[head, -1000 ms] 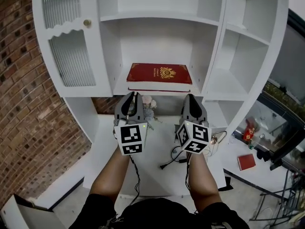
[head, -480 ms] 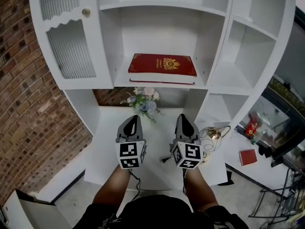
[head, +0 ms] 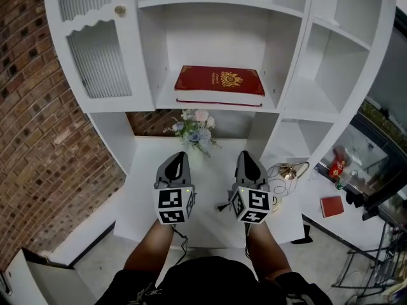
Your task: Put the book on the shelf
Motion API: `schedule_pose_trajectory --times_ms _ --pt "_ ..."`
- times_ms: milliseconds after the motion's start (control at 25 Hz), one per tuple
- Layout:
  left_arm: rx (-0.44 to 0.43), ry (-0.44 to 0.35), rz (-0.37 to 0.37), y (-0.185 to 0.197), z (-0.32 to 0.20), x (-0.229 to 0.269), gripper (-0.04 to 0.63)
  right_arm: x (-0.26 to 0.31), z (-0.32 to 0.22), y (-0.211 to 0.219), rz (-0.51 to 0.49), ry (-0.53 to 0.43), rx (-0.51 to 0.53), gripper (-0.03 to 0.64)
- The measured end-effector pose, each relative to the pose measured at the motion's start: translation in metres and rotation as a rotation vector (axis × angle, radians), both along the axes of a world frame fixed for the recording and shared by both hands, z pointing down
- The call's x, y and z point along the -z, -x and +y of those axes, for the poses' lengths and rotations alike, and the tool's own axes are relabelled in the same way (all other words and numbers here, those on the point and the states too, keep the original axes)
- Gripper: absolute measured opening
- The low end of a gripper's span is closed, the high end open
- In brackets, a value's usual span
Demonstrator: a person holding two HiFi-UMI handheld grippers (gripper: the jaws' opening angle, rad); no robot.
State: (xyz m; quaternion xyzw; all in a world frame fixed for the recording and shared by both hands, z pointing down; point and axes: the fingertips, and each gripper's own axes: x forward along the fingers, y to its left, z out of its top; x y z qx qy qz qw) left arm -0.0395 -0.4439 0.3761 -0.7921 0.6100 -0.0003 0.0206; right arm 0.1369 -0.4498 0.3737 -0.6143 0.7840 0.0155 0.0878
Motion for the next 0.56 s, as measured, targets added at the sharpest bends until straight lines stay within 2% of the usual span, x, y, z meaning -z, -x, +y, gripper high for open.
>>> schedule_pose_trajectory --times_ms 560 --pt "-0.040 0.029 0.019 -0.004 0.024 -0.006 0.014 -0.006 0.026 -0.001 0.016 0.020 -0.002 0.014"
